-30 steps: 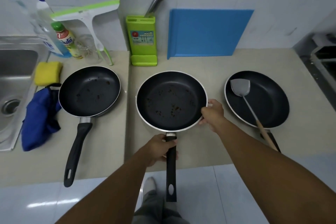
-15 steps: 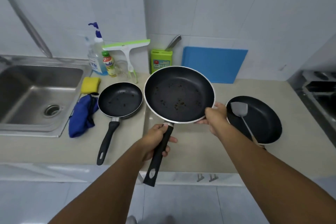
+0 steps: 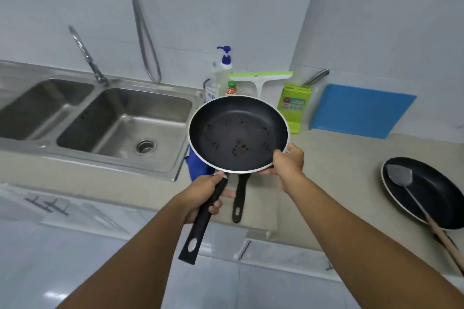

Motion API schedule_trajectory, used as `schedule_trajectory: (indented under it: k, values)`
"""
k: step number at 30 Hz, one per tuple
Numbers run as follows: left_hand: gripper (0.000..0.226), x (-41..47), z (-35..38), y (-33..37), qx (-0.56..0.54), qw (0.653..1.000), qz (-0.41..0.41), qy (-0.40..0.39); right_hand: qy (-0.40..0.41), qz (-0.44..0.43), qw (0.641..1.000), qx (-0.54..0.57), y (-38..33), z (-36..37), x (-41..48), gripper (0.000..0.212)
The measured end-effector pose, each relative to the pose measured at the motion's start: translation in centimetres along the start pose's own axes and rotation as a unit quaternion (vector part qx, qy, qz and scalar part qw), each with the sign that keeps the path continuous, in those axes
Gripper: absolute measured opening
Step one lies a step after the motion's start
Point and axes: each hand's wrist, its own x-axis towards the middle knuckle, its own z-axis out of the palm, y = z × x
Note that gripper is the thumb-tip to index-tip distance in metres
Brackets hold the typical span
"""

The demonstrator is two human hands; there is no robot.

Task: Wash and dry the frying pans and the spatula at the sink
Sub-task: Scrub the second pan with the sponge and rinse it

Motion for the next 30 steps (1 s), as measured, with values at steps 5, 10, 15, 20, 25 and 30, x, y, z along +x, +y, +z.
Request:
schedule_trajectory:
  k: [5,10,15,20,25,30]
  values:
    - [0.037,-0.7,-11.1,-1.3,0.036,0.996,0.043,0.072,-0.043,0.019,0.999,0.007,2.5,11.5,-3.1,0.047]
    - [0.037,-0.9,-20.6,-1.5,0.021,0.995,0.039,0.093,-0.071,-0.02,0.986,-0.152,3.9,20.7,-5.0,0.044]
    - [0.035,-0.2,-27.7,-0.1,0.002,0.995,0.038,0.089,-0.056,-0.115,0.958,-0.257,4.6,28.2,-4.5,0.073]
    - [0.034,3.0,-33.9,2.1,-0.019,0.995,0.028,0.098,-0.08,-0.149,0.942,-0.291,4.5,36.0,-1.4,0.071]
    - [0.034,6.3,-40.1,4.5,-0.025,0.993,0.002,0.116,-0.119,-0.159,0.92,-0.337,5.1,43.3,1.6,0.072]
    - [0.036,9.0,-45.3,6.7,-0.016,0.992,-0.013,0.123,-0.144,-0.194,0.855,-0.458,5.1,48.9,4.3,0.072]
